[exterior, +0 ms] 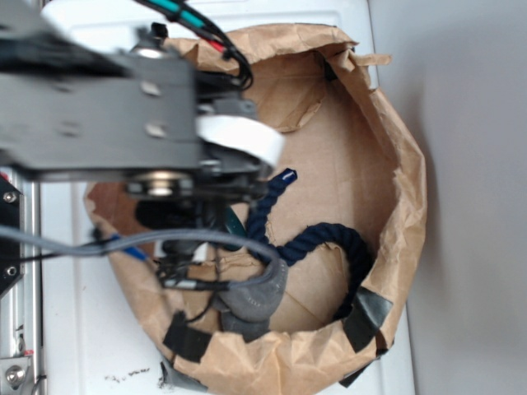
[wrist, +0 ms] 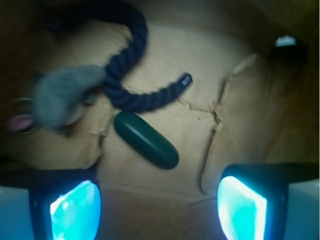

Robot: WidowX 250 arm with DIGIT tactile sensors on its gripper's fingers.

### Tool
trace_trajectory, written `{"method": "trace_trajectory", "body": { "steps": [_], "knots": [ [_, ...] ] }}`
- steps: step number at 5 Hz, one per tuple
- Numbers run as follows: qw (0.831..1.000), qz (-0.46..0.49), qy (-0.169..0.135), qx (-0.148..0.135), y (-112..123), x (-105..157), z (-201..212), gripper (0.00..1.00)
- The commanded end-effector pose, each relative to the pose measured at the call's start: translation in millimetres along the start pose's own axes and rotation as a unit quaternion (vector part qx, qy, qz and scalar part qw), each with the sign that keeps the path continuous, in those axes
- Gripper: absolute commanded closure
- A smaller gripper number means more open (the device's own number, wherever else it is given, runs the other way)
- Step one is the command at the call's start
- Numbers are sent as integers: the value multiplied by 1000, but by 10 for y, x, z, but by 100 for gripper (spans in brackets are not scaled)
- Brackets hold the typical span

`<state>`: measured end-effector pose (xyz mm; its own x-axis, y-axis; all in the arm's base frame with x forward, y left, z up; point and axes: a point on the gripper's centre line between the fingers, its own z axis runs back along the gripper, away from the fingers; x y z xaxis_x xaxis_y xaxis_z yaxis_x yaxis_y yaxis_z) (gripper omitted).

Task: Grab the plastic pickle.

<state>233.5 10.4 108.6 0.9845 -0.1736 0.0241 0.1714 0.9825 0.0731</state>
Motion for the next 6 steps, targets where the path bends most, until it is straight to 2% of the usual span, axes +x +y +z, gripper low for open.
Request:
{"method": "trace_trajectory", "body": {
  "steps": [1, 2, 3, 4, 5, 6],
  "knots": [
    [999, -31, -37, 15, -54, 314, -168, 0],
    [994, -85, -58, 28, -107, 261, -340, 0],
    [985, -158, -63, -2, -71, 116, -387, 0],
    [981, -186, -61, 10, -18, 185, -580, 0],
    [981, -181, -60, 37, 19, 409, -837, 0],
    [983, -168, -53, 51, 52, 626, -1006, 0]
  ]
}}
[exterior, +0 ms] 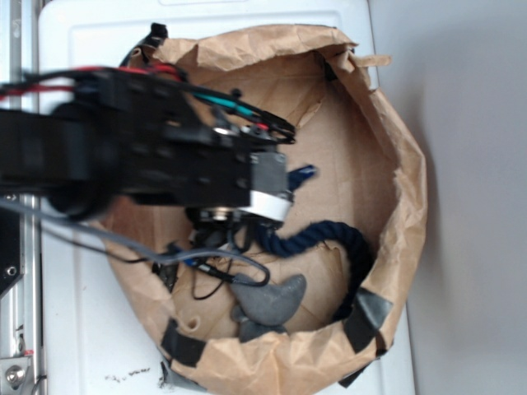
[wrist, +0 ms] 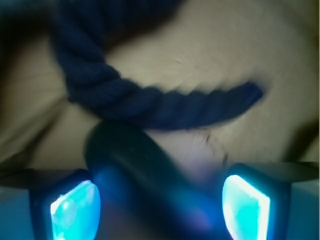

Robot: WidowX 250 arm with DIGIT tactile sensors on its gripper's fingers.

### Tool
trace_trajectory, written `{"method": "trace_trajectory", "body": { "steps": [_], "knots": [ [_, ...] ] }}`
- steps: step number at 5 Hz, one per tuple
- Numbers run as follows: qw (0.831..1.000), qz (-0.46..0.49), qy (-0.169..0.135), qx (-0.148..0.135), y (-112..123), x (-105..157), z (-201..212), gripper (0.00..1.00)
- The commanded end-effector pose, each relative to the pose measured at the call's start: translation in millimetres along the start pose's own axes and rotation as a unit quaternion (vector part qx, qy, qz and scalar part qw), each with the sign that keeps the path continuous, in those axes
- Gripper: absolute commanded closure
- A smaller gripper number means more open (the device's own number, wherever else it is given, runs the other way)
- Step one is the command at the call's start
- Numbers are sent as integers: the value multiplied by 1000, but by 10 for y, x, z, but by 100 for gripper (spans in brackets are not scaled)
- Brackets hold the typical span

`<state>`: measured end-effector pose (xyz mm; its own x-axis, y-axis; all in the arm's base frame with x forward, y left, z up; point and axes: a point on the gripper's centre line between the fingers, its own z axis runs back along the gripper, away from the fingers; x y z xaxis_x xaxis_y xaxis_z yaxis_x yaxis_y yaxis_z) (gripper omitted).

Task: Grab the plastic pickle.

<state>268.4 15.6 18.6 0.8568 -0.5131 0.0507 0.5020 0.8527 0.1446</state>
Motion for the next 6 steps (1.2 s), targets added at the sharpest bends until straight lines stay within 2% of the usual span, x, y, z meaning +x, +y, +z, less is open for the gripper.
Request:
{"method": "trace_trajectory", "body": {
  "steps": [1, 3, 4, 5, 6],
  "knots": [
    [999, 30, -19, 34, 137, 314, -139, 100],
    [998, 40, -48, 23, 228, 349, 31, 100],
    [998, 46, -49, 0, 255, 339, 186, 100],
    [998, 40, -37, -37, 253, 248, 507, 0],
    [997, 33, -25, -65, 211, 78, 830, 0]
  ]
}}
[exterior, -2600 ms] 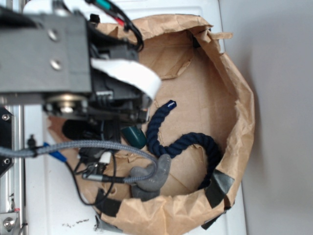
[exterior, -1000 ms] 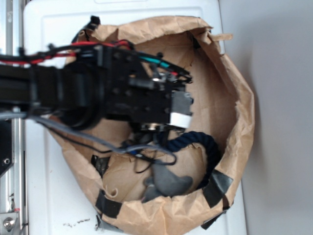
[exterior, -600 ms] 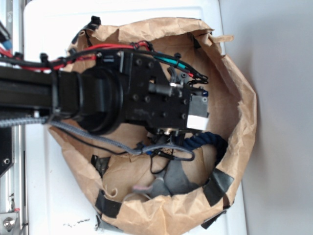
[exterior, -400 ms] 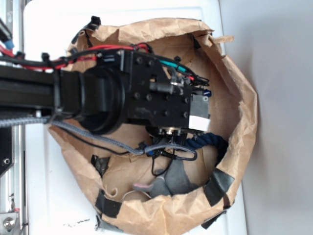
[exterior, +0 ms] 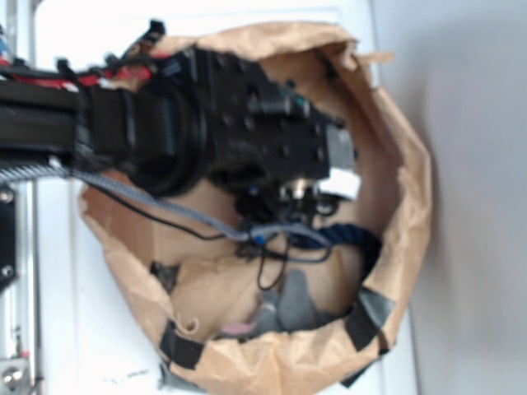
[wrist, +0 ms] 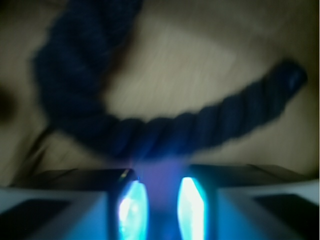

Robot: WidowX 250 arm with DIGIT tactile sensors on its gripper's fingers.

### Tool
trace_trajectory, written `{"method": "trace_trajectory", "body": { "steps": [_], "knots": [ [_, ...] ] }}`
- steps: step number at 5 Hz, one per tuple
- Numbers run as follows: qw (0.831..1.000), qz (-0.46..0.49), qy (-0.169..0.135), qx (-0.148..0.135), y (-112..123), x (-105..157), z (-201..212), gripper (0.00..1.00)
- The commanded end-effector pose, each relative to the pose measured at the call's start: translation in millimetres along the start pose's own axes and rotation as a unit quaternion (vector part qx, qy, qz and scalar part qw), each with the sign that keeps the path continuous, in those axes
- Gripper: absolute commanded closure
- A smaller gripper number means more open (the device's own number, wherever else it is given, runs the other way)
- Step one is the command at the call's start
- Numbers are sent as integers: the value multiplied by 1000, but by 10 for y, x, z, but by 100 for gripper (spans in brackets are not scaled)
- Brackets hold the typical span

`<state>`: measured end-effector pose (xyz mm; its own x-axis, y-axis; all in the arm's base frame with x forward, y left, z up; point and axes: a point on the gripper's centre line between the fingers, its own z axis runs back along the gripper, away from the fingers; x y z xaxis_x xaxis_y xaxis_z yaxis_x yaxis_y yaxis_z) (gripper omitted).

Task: Grab the plastic pickle.

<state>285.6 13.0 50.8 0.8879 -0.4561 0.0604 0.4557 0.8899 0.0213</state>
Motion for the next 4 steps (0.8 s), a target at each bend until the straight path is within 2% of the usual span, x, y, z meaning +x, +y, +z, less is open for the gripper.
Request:
{"method": "trace_trajectory", "body": {
  "steps": [1, 2, 3, 4],
  "knots": [
    [1000, -13, -25, -12, 11, -269, 610, 0],
    [999, -38, -30, 3, -58, -546, 527, 0],
    [998, -47, -25, 29, -73, -700, 322, 0],
    [999, -36, -15, 33, -42, -663, 222, 0]
  ]
}}
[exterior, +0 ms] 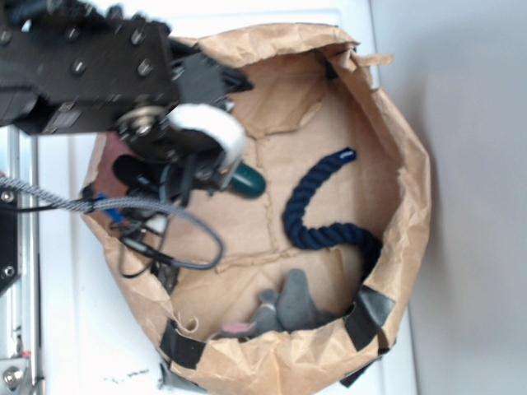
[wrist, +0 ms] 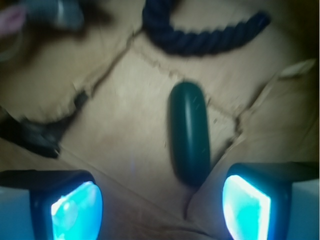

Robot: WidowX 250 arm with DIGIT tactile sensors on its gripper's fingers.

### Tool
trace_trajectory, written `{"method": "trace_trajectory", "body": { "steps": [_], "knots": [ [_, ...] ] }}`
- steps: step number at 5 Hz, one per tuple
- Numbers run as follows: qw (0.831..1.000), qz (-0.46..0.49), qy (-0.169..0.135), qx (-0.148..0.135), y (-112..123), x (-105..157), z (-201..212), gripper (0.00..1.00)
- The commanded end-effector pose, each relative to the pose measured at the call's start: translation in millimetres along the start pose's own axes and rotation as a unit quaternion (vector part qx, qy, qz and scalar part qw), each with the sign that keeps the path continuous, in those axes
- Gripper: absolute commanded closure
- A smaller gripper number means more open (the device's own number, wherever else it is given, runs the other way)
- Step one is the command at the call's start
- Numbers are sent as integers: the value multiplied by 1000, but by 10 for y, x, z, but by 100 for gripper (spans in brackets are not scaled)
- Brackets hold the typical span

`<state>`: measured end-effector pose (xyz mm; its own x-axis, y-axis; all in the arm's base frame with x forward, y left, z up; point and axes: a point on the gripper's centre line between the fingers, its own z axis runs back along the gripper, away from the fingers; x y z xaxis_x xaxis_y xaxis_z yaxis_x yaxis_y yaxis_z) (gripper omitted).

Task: Grab the plastic pickle.

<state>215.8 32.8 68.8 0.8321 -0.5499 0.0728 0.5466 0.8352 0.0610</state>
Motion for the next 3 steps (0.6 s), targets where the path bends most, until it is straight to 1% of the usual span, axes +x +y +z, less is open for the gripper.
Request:
{"method": "trace_trajectory", "body": {
  "steps": [1, 2, 3],
  "knots": [
    [999, 27, 6, 21, 85, 140, -104, 0],
    [998, 37, 6, 40, 66, 250, -230, 0],
    [996, 45, 0, 75, 63, 315, -450, 0]
  ]
}}
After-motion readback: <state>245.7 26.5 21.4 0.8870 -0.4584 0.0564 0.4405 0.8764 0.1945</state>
